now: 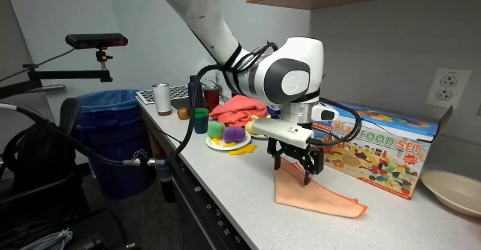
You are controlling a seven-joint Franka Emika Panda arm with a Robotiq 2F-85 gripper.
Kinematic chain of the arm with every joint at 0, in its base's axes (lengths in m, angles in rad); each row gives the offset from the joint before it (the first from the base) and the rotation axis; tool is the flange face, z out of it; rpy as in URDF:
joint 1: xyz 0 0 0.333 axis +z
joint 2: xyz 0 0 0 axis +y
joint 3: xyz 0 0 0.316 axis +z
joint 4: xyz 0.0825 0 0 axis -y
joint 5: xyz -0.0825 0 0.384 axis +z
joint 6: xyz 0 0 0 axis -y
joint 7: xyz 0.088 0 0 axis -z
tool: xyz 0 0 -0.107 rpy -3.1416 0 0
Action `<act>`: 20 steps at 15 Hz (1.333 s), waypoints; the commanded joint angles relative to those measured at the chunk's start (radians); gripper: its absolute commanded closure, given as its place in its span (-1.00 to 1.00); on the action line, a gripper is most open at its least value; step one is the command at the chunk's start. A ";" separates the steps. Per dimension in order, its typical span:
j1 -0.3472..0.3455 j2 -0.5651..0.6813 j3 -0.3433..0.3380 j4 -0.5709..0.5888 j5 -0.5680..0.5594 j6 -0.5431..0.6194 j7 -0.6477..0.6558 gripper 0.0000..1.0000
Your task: Unfold the cloth on the counter
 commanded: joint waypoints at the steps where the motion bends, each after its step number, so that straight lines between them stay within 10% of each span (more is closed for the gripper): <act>1: 0.051 -0.012 0.003 0.043 -0.049 -0.061 0.020 -1.00; 15: 0.089 0.146 0.020 0.227 -0.071 -0.078 0.007 -1.00; 19: 0.092 0.175 0.028 0.259 -0.069 -0.092 0.010 -0.74; 20: 0.093 0.181 0.030 0.267 -0.069 -0.096 0.012 -0.32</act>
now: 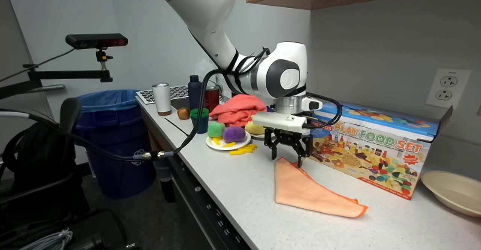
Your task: Unfold the cloth on the counter
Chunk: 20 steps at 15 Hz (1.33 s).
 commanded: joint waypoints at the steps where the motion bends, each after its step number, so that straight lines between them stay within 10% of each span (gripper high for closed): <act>1: 0.005 0.030 0.001 0.059 -0.008 -0.049 0.002 -0.28; 9: 0.014 0.021 -0.005 0.065 -0.019 -0.054 0.020 0.97; 20: 0.041 -0.177 -0.037 -0.088 -0.121 -0.108 0.119 0.99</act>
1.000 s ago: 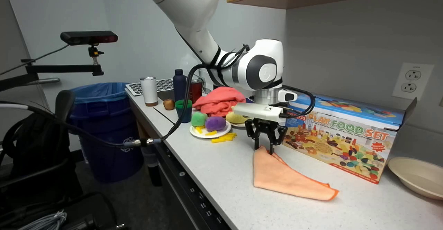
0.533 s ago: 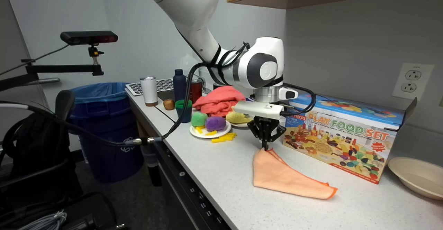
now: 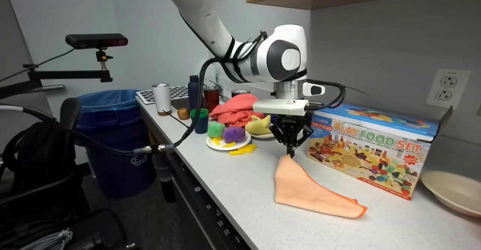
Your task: Unfold the cloth on the counter
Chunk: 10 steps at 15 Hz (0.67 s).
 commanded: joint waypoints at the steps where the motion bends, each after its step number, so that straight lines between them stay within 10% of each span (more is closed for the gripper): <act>1: 0.032 -0.132 -0.026 -0.115 -0.055 -0.042 0.091 0.99; 10: 0.019 -0.307 -0.098 -0.377 -0.342 -0.030 0.453 0.99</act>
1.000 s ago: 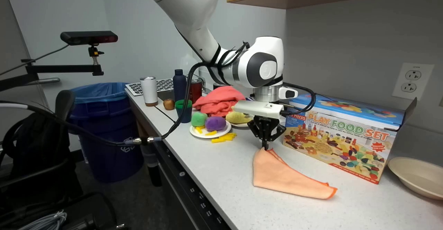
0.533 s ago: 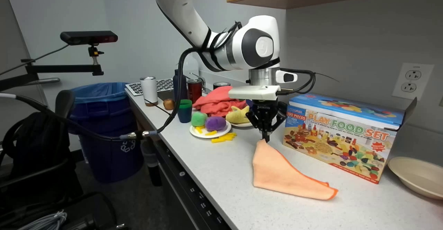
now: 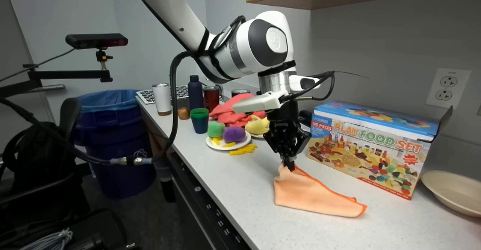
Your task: Unfold the cloth on the counter
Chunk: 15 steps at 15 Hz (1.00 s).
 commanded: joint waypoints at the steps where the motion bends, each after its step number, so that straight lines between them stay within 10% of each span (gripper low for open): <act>1: -0.005 -0.070 -0.042 -0.111 -0.136 0.017 0.151 0.99; 14: -0.039 -0.095 -0.065 -0.169 -0.247 -0.134 0.386 0.99; 15: -0.041 -0.095 -0.064 -0.168 -0.243 -0.142 0.389 0.46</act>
